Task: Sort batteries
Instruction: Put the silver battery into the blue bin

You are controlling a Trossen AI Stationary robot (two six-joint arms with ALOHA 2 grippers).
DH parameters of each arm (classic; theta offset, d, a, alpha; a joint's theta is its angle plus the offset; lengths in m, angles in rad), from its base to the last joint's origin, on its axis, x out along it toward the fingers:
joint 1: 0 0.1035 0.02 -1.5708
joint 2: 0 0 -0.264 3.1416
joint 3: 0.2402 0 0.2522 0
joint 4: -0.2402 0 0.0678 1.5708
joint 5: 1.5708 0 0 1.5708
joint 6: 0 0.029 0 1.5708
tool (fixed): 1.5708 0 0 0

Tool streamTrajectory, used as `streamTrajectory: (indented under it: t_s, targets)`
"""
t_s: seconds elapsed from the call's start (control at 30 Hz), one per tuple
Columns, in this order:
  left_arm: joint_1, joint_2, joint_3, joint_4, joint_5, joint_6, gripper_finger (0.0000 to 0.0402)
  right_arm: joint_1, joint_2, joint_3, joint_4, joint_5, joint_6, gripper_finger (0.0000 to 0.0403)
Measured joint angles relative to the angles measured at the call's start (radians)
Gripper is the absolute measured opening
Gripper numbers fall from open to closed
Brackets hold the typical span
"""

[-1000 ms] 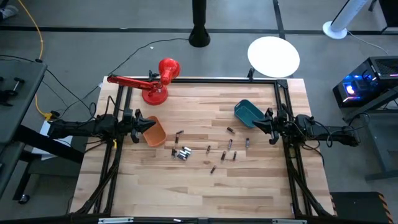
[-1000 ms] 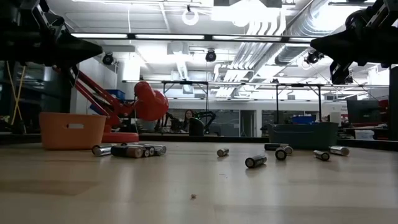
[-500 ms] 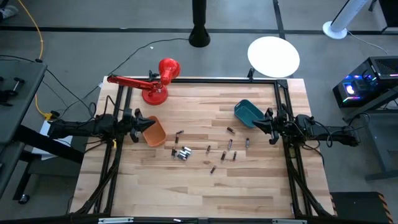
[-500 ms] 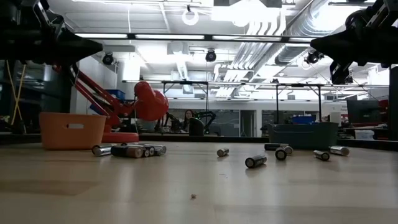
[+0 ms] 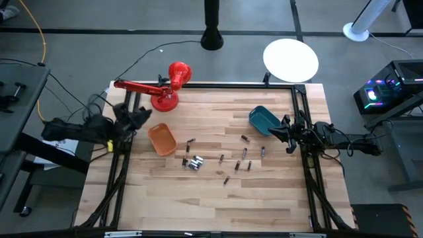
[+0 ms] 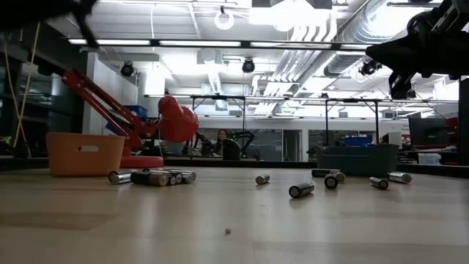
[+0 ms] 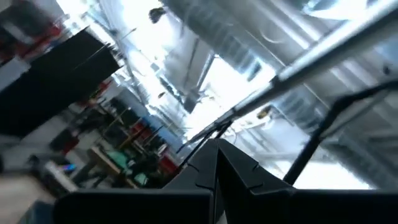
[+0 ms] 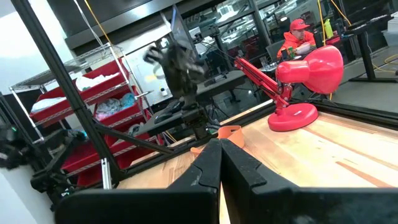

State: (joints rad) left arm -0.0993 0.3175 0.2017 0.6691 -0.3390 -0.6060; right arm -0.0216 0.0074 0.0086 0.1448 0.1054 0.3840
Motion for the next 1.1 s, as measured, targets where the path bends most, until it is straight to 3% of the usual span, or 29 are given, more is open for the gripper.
streamTrajectory:
  t_s: [0.23,0.37,0.5,0.57,0.63,0.8,1.1]
  targets:
    - [-0.032,0.289,0.421,-0.371,0.081,0.331,0.0,0.0,0.0,0.0,-0.002,0.0,0.0,0.0]
    - [-0.032,0.377,0.598,-0.546,0.119,0.373,0.0,0.0,0.0,0.0,0.041,0.026,0.039,0.0]
    - [-0.009,0.403,0.684,-0.613,0.114,0.377,0.0,0.0,0.0,0.0,0.285,0.237,0.333,0.0]
    - [0.011,0.403,0.695,-0.638,0.133,0.395,0.0,-0.001,0.008,0.0,0.422,0.328,0.351,0.0]
    - [0.03,0.401,0.695,-0.663,0.153,0.406,0.0,0.0,0.041,0.0,0.565,0.319,0.287,0.0]
    - [0.055,0.426,0.695,-0.719,0.163,0.392,0.0,0.003,0.283,0.102,0.674,0.22,0.242,0.0]
    - [0.083,0.53,0.694,-0.696,0.146,0.373,0.0001,0.045,0.918,0.494,0.527,-0.076,0.314,0.0]
